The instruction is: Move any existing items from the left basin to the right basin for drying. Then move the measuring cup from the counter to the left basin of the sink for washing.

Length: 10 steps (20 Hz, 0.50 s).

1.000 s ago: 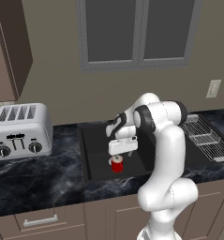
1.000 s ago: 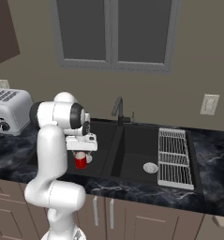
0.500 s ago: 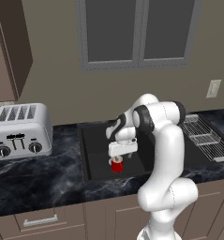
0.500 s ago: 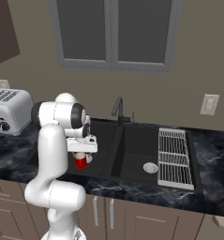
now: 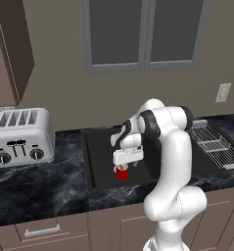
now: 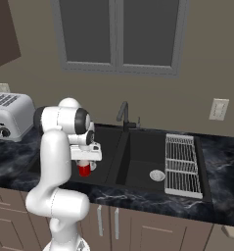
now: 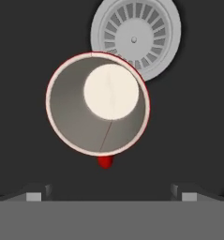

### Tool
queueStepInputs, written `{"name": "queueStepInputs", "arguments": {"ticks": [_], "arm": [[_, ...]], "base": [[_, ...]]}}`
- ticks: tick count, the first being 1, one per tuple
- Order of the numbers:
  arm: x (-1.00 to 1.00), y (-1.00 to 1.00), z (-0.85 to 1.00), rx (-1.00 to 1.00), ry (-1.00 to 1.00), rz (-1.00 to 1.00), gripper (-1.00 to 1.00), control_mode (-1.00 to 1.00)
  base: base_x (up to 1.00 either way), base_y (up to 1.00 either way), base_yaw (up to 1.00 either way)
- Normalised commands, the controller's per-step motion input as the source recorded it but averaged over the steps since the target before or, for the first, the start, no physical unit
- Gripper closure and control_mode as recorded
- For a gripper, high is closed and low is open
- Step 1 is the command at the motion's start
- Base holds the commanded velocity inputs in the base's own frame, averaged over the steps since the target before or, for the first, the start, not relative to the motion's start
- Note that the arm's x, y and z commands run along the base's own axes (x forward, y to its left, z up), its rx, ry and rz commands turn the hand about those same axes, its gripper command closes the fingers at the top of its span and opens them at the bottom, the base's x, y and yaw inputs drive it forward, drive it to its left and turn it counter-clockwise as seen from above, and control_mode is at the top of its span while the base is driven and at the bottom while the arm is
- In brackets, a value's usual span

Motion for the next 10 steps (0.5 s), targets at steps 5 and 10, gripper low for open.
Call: {"name": "queueStepInputs", "arguments": {"ticks": [5, 10], "arm": [[0.00, 0.00, -0.09, 0.00, 0.00, 0.00, -1.00, -1.00], [0.00, 0.00, -0.10, 0.00, 0.00, 0.00, -1.00, -1.00]], "base": [[0.00, 0.00, 0.00], [0.00, 0.00, 0.00]]}}
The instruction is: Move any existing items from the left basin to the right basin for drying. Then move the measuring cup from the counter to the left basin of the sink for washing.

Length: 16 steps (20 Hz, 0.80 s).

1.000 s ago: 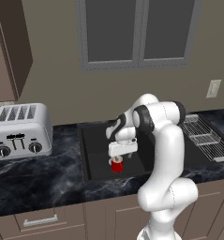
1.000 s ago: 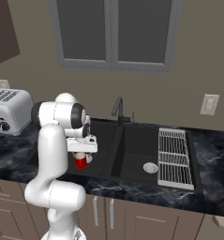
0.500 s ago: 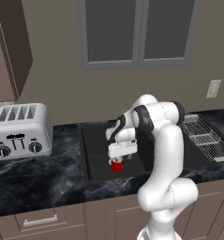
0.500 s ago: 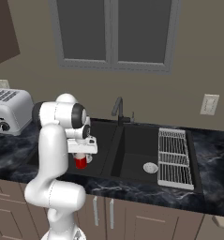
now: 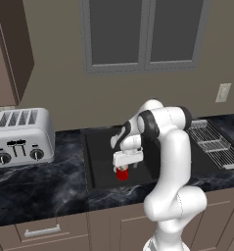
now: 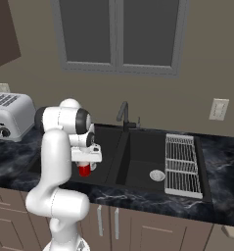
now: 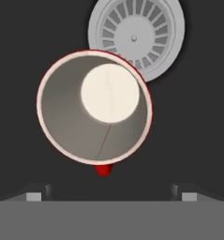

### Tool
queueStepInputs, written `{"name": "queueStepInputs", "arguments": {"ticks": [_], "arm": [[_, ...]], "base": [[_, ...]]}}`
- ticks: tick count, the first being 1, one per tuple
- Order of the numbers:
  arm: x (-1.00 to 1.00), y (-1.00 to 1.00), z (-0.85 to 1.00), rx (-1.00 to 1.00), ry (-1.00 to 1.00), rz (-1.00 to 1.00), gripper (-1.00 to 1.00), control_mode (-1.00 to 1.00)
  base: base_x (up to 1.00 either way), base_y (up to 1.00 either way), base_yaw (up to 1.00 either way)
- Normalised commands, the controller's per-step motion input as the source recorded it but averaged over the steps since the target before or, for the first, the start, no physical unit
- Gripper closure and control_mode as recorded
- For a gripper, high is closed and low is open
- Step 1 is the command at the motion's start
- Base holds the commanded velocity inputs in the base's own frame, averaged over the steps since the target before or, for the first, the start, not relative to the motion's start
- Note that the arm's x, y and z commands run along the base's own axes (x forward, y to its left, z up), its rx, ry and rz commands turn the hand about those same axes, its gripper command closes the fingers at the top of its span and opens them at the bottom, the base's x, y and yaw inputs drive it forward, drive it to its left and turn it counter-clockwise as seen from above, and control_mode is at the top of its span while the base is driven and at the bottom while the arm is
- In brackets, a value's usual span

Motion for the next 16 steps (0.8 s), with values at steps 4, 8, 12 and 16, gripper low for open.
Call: {"name": "queueStepInputs", "arguments": {"ticks": [4, 8, 12, 16], "arm": [[0.00, 0.00, -0.10, 0.00, -0.03, 0.00, -1.00, -1.00], [0.00, 0.00, -0.06, 0.00, -0.03, 0.00, -1.00, -1.00], [0.00, 0.00, -0.06, 0.00, -0.03, 0.00, -1.00, -1.00], [0.00, 0.00, -0.02, 0.00, -0.02, 0.00, -1.00, -1.00]], "base": [[0.00, 0.00, 0.00], [0.00, 0.00, 0.00], [0.00, 0.00, 0.00], [0.00, 0.00, 0.00]]}}
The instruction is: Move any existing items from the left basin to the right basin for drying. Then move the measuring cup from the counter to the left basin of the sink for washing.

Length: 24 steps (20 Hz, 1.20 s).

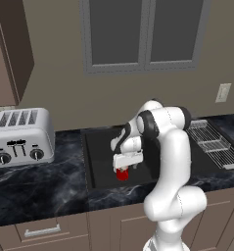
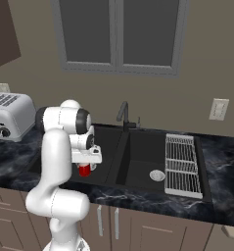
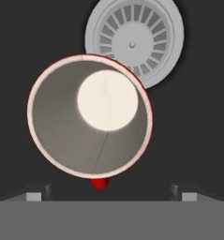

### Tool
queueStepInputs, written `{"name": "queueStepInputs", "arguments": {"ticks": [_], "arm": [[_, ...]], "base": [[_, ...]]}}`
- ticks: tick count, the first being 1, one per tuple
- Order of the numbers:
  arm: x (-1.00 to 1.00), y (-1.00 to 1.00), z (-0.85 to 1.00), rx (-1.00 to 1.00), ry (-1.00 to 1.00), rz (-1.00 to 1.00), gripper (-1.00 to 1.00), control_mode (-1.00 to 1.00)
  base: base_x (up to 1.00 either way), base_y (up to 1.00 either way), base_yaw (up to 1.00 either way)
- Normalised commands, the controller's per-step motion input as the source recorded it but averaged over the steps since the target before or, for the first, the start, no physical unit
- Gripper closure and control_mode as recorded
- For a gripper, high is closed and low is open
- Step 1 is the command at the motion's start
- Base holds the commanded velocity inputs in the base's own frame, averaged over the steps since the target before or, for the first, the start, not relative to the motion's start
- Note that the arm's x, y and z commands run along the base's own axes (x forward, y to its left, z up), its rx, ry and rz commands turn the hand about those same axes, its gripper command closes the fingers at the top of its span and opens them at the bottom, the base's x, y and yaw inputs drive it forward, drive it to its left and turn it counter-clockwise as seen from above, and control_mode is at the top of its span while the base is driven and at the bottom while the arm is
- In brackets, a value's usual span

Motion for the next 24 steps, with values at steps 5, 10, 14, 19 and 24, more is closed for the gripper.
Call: {"name": "queueStepInputs", "arguments": {"ticks": [5, 10, 14, 19, 24], "arm": [[-0.12, 0.00, 0.00, 0.00, -0.04, -0.02, -1.00, -1.00], [-0.21, 0.00, 0.00, 0.00, -0.02, -0.03, -1.00, -1.00], [-0.21, 0.00, 0.00, 0.00, -0.01, -0.04, -1.00, -1.00], [-0.11, 0.00, 0.00, 0.00, 0.00, -0.04, -1.00, -1.00], [0.01, 0.01, 0.00, 0.00, 0.00, -0.02, -1.00, -1.00]], "base": [[0.00, 0.00, 0.00], [0.00, 0.00, 0.00], [0.00, 0.00, 0.00], [0.00, 0.00, 0.00], [0.00, 0.00, 0.00]]}}
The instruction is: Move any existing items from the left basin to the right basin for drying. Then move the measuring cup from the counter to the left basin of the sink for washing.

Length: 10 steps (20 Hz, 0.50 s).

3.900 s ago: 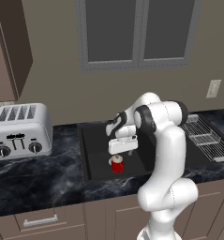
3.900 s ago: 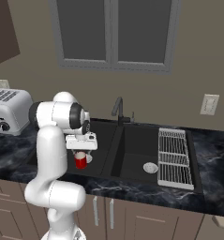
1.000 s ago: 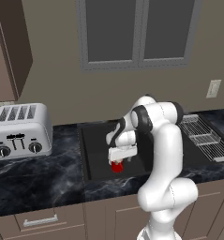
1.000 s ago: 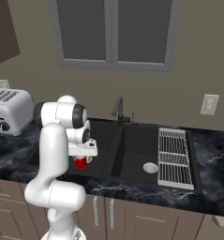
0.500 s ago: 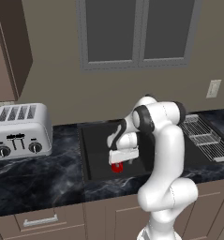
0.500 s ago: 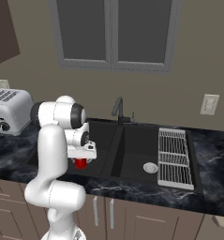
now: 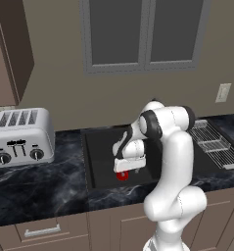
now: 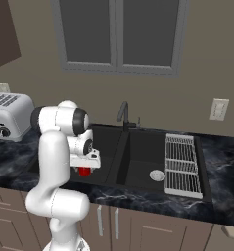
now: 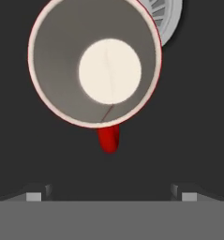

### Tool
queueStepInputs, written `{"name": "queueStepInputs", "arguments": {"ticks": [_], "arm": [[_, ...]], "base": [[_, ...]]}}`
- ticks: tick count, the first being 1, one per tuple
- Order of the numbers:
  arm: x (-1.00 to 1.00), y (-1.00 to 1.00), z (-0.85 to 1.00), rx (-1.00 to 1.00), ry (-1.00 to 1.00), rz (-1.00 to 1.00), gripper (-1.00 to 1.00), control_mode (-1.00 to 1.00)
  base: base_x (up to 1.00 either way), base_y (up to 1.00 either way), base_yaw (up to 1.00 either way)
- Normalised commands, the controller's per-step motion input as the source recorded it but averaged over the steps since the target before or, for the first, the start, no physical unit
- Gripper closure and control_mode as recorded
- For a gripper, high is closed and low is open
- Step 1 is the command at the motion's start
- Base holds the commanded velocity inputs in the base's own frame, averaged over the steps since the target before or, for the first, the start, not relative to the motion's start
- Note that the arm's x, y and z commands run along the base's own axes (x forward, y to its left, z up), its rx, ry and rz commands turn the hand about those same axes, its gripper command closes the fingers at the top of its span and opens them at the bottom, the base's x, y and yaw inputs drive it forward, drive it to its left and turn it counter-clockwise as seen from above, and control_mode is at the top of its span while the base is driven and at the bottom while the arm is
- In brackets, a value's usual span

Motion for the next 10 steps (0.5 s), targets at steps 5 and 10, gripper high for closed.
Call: {"name": "queueStepInputs", "arguments": {"ticks": [5, 10], "arm": [[0.02, 0.00, -0.05, 0.00, -0.02, -0.02, -1.00, -1.00], [0.00, 0.00, -0.07, 0.00, -0.04, -0.02, -1.00, -1.00]], "base": [[0.00, 0.00, 0.00], [0.00, 0.00, 0.00]]}}
